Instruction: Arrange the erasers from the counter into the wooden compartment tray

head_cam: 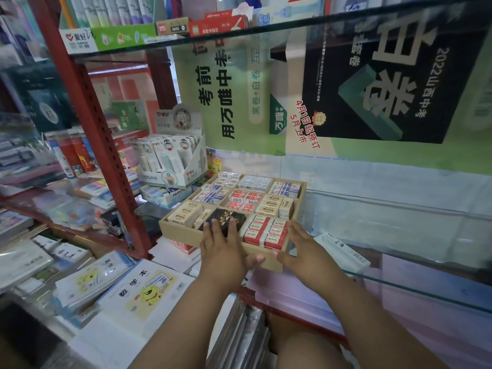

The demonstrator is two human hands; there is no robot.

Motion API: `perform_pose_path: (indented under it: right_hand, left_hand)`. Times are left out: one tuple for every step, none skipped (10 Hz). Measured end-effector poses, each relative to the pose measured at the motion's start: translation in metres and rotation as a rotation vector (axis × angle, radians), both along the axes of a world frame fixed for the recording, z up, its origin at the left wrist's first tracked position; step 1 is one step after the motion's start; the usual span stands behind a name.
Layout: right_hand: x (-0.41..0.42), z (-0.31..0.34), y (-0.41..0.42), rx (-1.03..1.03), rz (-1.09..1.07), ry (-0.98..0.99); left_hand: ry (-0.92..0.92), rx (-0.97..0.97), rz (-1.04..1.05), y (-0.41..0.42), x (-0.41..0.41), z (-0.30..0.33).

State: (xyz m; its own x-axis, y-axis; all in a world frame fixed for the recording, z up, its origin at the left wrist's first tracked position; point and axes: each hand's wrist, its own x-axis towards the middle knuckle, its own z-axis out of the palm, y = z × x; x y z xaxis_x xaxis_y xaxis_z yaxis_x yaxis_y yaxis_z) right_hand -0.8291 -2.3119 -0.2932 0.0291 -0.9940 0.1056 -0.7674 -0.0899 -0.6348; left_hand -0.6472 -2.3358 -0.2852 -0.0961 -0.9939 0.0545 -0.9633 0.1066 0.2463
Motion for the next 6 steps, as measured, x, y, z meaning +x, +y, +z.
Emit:
perform_pose_path:
  right_hand:
    - [0.002, -0.001, -0.001, 0.018, -0.019, 0.019]
    - [0.002, -0.001, -0.006, 0.016, -0.008, 0.021]
    - [-0.001, 0.0, -0.014, 0.009, -0.013, 0.013]
    - [-0.004, 0.0, -0.02, 0.01, -0.006, 0.036]
    - [-0.009, 0.0, -0.023, 0.03, -0.007, 0.035]
    - [-0.011, 0.026, -0.015, -0.125, -0.082, -0.17]
  left_hand:
    - [-0.007, 0.033, -0.013, -0.01, 0.003, 0.0]
    - [-0.026, 0.039, -0.047, -0.018, 0.005, 0.001]
    - [-0.034, 0.063, -0.072, -0.025, 0.004, 0.005]
    - [-0.035, 0.081, -0.066, -0.031, 0.002, 0.007]
    - [-0.042, 0.077, -0.064, -0.031, -0.001, 0.007]
    - [-0.03, 0.056, -0.058, -0.031, -0.004, 0.005]
